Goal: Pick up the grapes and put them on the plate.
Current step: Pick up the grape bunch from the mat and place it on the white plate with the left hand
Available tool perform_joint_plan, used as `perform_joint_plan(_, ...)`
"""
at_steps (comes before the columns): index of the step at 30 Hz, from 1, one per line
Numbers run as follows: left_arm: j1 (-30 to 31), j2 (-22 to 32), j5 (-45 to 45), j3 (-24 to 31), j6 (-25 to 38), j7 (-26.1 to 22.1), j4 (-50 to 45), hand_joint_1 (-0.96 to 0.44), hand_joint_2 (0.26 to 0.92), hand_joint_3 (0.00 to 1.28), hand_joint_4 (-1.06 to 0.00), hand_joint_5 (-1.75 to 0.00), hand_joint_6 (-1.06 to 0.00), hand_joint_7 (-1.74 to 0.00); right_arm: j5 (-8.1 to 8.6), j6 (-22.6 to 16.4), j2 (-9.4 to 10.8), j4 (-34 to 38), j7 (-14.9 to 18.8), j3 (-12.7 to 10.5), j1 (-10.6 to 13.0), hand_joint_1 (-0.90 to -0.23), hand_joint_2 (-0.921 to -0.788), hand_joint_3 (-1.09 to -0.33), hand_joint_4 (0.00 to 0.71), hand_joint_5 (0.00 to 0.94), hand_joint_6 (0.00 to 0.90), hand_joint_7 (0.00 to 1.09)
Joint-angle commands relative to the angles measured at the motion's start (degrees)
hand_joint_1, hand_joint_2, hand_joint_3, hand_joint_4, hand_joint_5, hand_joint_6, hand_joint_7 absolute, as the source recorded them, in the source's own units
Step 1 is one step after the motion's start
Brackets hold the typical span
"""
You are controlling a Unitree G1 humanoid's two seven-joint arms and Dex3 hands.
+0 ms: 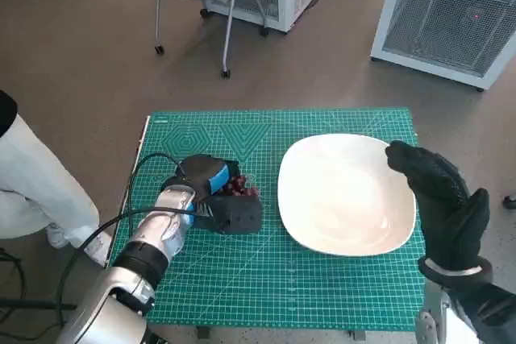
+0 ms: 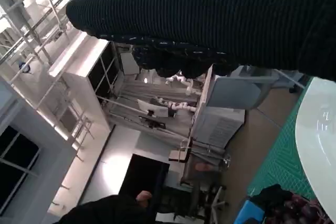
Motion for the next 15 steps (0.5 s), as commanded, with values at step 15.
perform_joint_plan(15,-0.09,0.54,-1.58,1.23,-0.18,-3.23,-0.36,0.0,0.917,0.09,-0.62,-1.41,-0.7,-0.93,-0.12,0.69,-0.08,0.51,-0.07,-0.2,0.71,-0.49,-0.921,-0.569,0.446,0.0,0.098,0.68)
